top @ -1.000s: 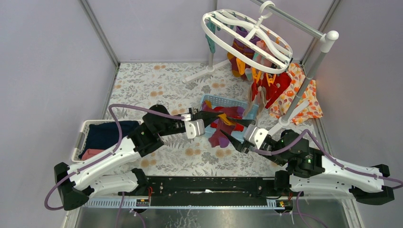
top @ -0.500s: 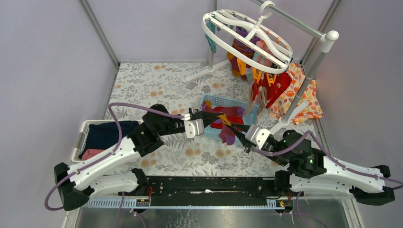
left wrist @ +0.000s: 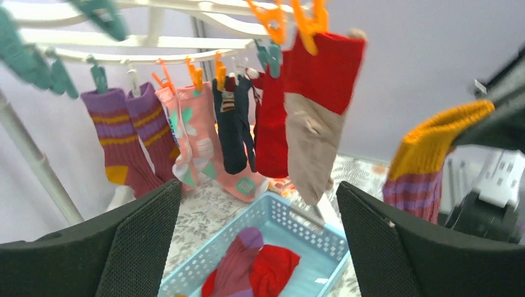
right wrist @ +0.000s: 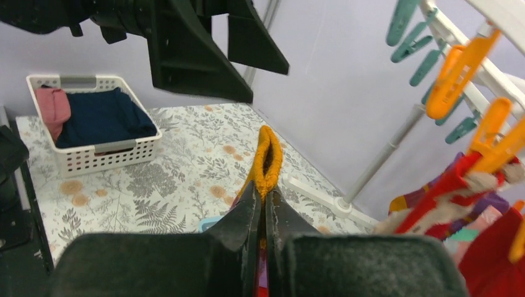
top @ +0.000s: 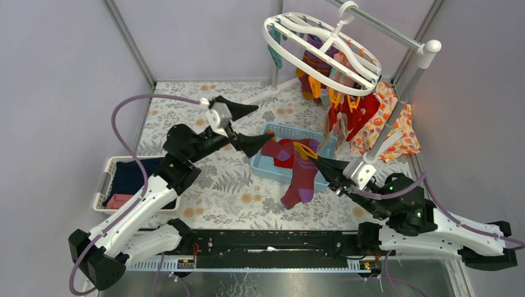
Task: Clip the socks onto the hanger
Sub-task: Adjust the sock, then open the clamp at the hanger.
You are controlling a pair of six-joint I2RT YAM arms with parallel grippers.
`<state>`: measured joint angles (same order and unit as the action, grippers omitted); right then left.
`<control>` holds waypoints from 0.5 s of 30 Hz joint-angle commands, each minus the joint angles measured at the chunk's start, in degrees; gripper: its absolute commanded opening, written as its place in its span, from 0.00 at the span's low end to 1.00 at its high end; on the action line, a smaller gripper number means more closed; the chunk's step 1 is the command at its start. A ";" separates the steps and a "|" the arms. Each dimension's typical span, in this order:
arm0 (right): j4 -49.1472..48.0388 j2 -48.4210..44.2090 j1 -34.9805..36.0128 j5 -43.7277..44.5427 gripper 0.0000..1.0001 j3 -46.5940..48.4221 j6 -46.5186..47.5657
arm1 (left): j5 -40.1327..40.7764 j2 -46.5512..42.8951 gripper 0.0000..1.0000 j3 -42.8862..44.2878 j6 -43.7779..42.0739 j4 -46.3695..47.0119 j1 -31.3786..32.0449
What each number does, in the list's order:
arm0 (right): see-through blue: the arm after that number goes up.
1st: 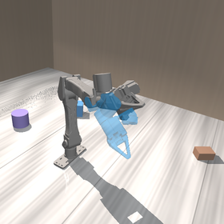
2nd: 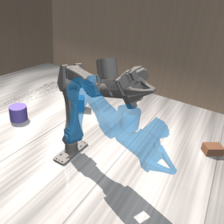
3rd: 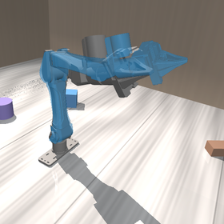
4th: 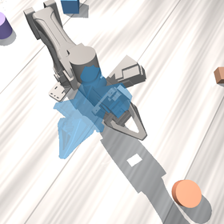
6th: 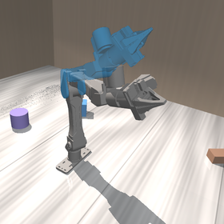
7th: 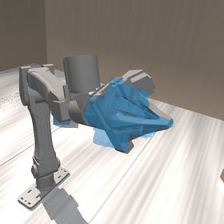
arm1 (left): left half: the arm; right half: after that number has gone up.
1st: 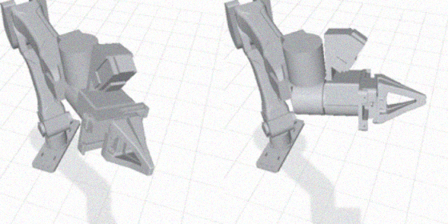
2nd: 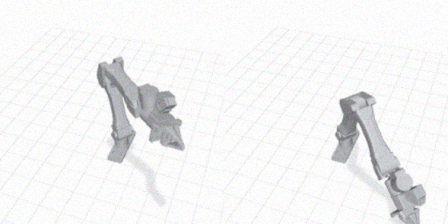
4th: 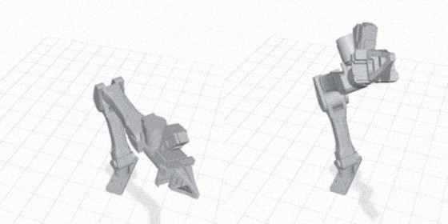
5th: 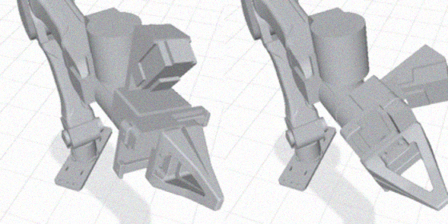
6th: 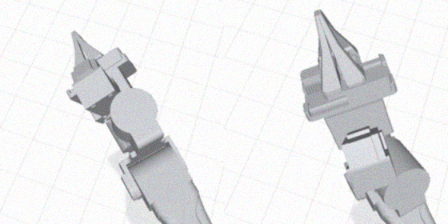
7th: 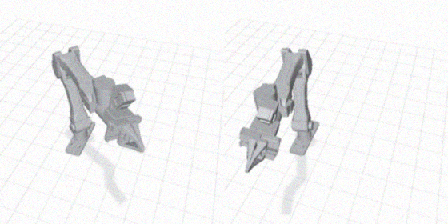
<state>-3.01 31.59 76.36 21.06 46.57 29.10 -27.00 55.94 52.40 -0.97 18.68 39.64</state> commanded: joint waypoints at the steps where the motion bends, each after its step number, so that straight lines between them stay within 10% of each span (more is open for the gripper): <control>1: -4.17 -1.65 0.30 6.13 0.00 -1.70 -2.16 | 2.76 0.55 0.99 -0.74 26.49 10.12 -5.12; 7: -6.55 1.04 0.29 9.31 0.00 -3.01 -2.46 | 4.21 6.90 0.99 6.94 40.75 8.31 -4.69; 15: -9.55 0.52 0.29 11.65 0.00 -4.96 -2.97 | 23.58 12.73 0.98 18.66 34.26 -2.29 5.51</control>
<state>-7.22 33.17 76.36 29.54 41.67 27.09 -13.26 66.48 65.91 34.22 19.29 41.23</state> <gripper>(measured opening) 0.027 0.985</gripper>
